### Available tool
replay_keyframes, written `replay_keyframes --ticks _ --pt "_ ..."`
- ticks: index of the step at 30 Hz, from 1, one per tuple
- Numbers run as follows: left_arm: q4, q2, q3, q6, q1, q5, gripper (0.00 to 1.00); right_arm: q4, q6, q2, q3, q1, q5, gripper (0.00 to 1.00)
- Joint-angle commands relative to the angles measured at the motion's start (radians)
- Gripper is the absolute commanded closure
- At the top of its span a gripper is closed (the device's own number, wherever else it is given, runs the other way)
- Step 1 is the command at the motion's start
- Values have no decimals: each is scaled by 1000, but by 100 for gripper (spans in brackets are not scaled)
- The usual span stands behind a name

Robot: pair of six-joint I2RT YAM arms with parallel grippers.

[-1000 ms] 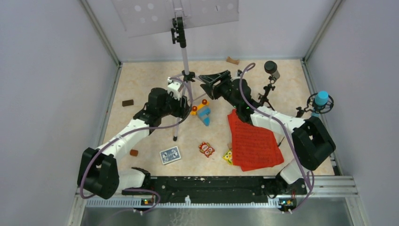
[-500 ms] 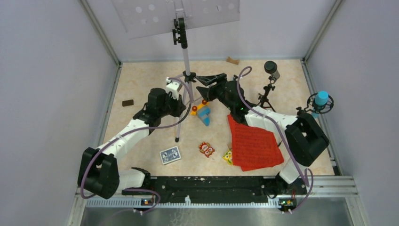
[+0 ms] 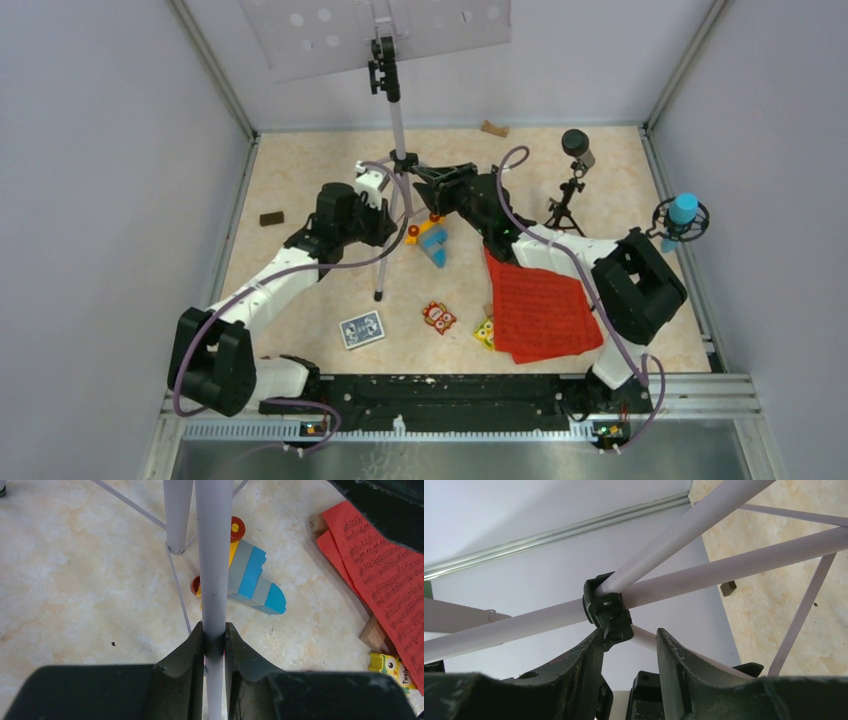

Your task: Pack up the instrument practice props

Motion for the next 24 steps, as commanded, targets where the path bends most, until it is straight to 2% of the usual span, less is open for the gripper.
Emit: replay_keyframes --ticks 1,19,21,24 --pt "-15 28 33 0 -11 56 100 57 22 19 61 15 14 57" --pt "-16 26 33 6 -10 60 100 65 17 66 96 17 45 74" --pt "-16 25 33 6 -11 59 100 65 6 65 95 16 51 81" --pt "-16 26 34 6 -10 60 100 61 -42 65 95 17 56 98"
